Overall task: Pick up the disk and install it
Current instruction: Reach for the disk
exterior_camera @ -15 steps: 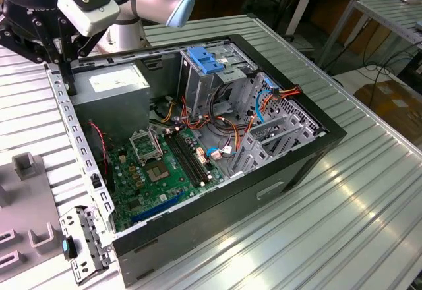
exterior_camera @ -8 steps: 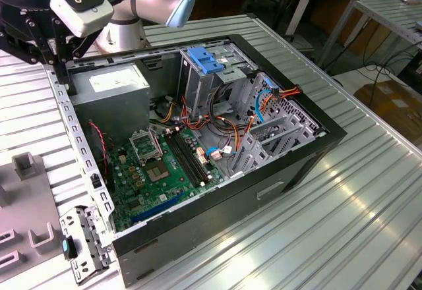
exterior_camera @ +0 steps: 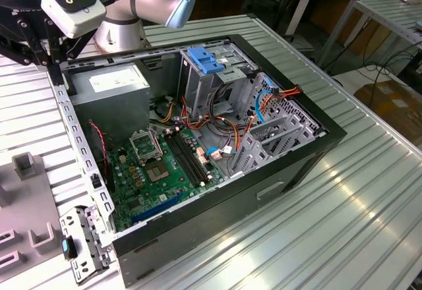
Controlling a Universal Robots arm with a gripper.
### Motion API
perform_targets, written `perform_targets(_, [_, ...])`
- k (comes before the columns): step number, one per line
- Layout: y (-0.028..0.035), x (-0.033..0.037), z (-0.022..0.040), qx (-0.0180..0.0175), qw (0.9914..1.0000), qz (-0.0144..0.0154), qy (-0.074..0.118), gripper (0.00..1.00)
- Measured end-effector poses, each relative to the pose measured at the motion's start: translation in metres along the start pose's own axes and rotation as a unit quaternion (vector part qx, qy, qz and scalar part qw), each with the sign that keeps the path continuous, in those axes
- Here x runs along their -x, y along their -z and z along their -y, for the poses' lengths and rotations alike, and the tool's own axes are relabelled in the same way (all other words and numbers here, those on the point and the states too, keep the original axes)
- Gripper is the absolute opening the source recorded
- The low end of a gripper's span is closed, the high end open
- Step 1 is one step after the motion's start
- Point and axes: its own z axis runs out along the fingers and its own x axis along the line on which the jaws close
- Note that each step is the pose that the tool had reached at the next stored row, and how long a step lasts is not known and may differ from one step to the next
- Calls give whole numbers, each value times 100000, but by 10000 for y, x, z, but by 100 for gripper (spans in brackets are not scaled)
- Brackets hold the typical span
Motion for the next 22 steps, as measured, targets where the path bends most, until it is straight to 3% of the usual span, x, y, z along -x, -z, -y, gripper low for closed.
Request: perform_targets(22, [6,-235,18,2,100000,5,0,11])
